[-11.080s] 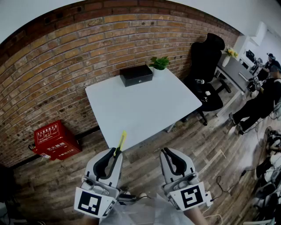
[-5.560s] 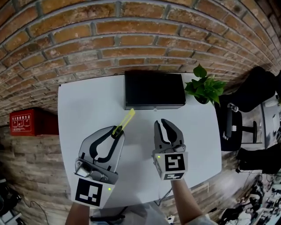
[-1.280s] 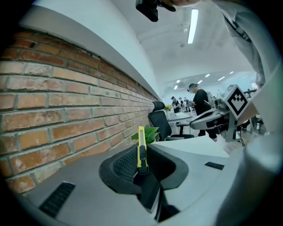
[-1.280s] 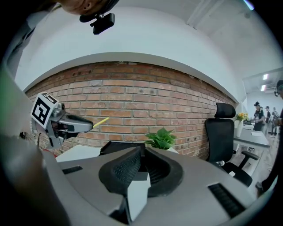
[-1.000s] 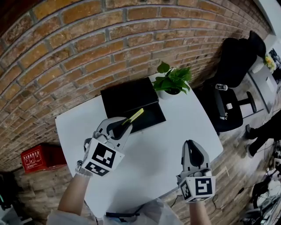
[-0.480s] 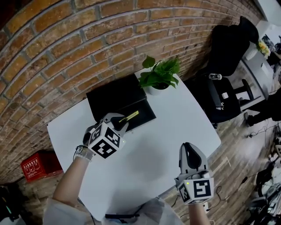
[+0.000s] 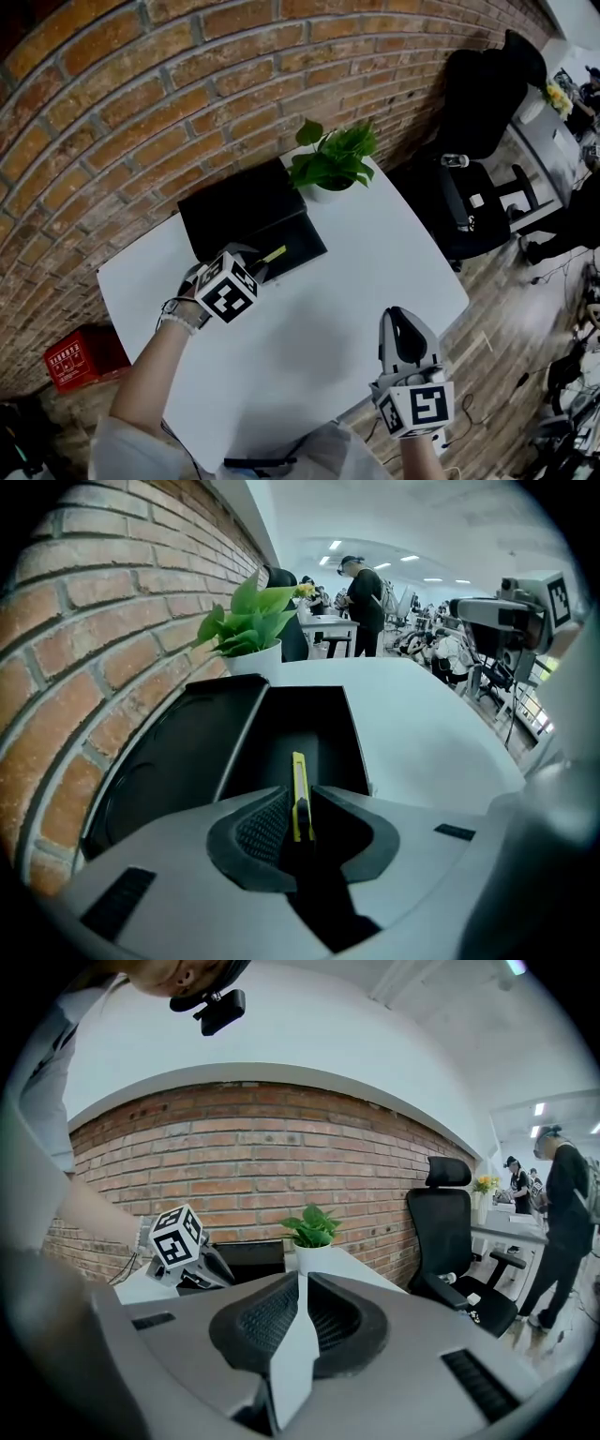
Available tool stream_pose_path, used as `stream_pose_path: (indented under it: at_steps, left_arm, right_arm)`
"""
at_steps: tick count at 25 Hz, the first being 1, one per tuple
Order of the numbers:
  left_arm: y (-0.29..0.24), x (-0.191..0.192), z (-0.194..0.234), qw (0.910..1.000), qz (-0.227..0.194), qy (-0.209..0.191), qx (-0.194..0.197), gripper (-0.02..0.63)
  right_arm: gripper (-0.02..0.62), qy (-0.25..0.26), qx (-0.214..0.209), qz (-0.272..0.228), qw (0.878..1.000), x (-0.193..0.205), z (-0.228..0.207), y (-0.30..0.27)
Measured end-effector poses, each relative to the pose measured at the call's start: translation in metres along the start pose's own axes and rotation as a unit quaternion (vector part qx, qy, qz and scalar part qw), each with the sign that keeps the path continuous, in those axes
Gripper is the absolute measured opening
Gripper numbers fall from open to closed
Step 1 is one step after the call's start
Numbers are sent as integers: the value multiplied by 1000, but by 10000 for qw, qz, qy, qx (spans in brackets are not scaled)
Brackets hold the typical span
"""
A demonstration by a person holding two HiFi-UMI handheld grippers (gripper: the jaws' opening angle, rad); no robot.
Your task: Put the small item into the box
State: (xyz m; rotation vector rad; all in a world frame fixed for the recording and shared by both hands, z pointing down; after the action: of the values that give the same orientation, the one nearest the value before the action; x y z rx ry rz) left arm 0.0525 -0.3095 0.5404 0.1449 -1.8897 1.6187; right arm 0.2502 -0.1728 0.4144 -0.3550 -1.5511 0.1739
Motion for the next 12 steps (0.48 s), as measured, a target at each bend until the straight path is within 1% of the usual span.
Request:
stream_pose_path:
  at_steps: [3, 6, 7, 9, 12]
  left_arm:
    - [1, -1, 1, 10000, -16, 39, -40, 75]
    - [7, -4, 4, 9995, -132, 81, -264, 75]
    - [11, -5, 5, 9990, -219, 97, -370, 74]
    - [24, -10, 5, 9973, -439, 121, -568, 51]
    - [51, -18, 1, 9931, -833, 182, -807, 31]
  right_arm:
    - [59, 0, -12, 12, 10000, 0, 1, 2]
    - [58, -3, -31, 5, 10000, -1, 3, 5]
    - [59, 6, -44, -4, 10000, -2, 4, 6]
    - [60, 28, -86, -29, 10000, -5, 7, 9]
    - [59, 60, -192, -91, 9998, -10, 19, 16]
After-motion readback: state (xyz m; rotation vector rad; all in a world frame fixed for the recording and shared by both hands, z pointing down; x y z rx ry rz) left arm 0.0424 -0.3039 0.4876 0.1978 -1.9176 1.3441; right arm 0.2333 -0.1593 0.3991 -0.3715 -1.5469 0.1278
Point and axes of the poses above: the fingertips, and each gripper's own axes: y backward along the fingers, z to its left, x out of its underside, the point moved 2 cm from there along y, backward along the fingers, and after that the axes turned 5 degrees about x, right-handed, at the moved point
